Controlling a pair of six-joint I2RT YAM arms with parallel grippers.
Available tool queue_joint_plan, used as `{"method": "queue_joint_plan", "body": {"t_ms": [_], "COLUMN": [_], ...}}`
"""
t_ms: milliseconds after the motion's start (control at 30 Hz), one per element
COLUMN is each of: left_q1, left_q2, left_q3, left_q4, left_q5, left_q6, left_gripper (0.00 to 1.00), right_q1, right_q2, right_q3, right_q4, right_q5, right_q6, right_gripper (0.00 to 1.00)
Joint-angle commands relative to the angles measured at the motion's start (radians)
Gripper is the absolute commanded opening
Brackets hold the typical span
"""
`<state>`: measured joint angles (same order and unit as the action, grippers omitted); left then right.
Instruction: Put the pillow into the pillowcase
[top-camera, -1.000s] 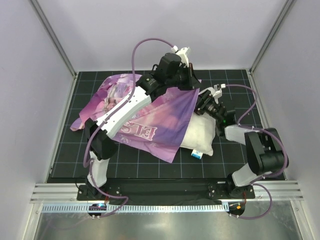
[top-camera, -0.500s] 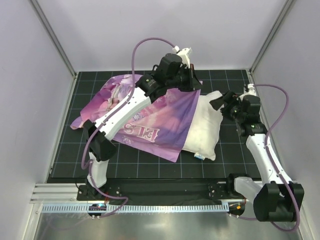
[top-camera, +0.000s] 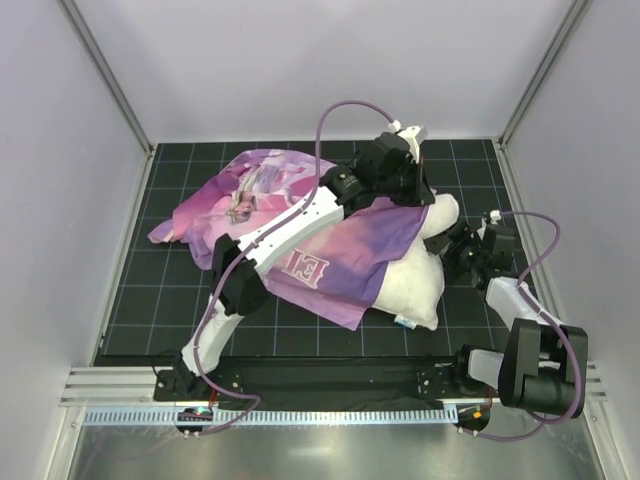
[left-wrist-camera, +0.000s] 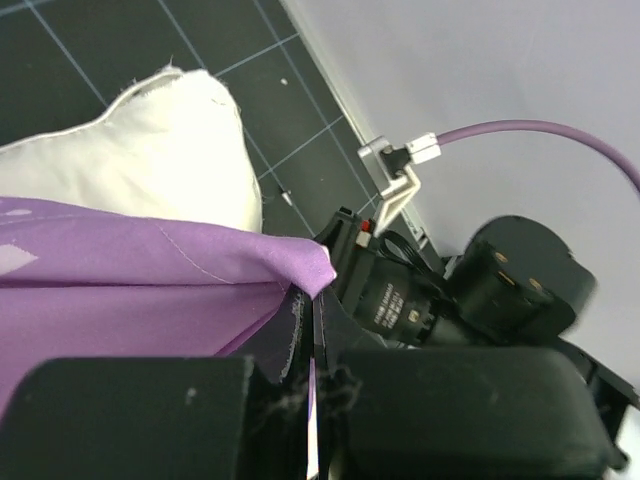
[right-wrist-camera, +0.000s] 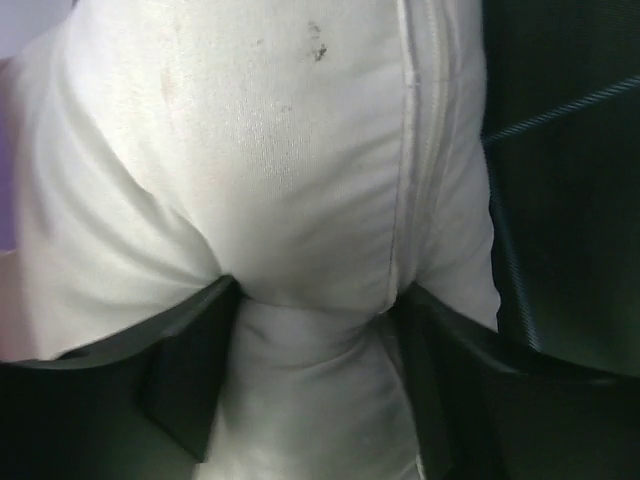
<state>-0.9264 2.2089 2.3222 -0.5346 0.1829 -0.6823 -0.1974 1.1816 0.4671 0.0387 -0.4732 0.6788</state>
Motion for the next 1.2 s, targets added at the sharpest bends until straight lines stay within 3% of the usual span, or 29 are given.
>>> {"method": "queue_joint_plan", "body": {"t_ms": [0, 33, 133, 233, 367, 500, 667, 733, 1000, 1167], "left_q1": [-0.009, -0.012, -0.037, -0.072, -0.100, -0.100, -0.112, -0.133, -0.296, -0.371], "left_q2": [0.024, 0.047, 0.080, 0.090, 0.081, 0.034, -0.032, -0.041, 0.029, -0.008], "left_q3": [0.066, 0.077, 0.130, 0.152, 0.152, 0.152, 0.154, 0.166, 0.345, 0.355], "left_q4": [0.104, 0.107, 0.107, 0.107, 0.122, 0.151, 0.248, 0.333, 0.556, 0.705], "left_q5": [0.043, 0.050, 0.053, 0.052, 0.075, 0.087, 0.141, 0.180, 0.224, 0.168], "left_q6": [-0.054, -0.060, -0.072, -0.082, -0.106, -0.147, -0.246, -0.323, -0.511, -0.563], "left_gripper": [0.00, 0.00, 0.00, 0.00, 0.00, 0.00, 0.00, 0.00, 0.00, 0.00], "right_q1": [0.091, 0.108, 0.197, 0.294, 0.323, 0.323, 0.322, 0.317, 0.312, 0.312], "right_q2": [0.012, 0.009, -0.022, -0.051, -0.109, -0.259, -0.388, -0.431, -0.589, -0.603], "right_q3": [-0.025, -0.022, 0.008, 0.057, 0.085, 0.119, 0.331, 0.411, 0.786, 1.014], "right_q4": [0.200, 0.213, 0.221, 0.217, 0.233, 0.178, -0.121, -0.254, -0.488, -0.497], "right_q5": [-0.142, -0.136, -0.096, -0.088, -0.123, -0.088, 0.071, 0.175, 0.585, 0.575], "right_q6": [0.070, 0.079, 0.094, 0.102, 0.116, 0.101, -0.013, -0.045, -0.188, -0.263], "right_gripper": [0.64, 0.48, 0.24, 0.14, 0.04, 0.04, 0.04, 0.04, 0.04, 0.04]}}
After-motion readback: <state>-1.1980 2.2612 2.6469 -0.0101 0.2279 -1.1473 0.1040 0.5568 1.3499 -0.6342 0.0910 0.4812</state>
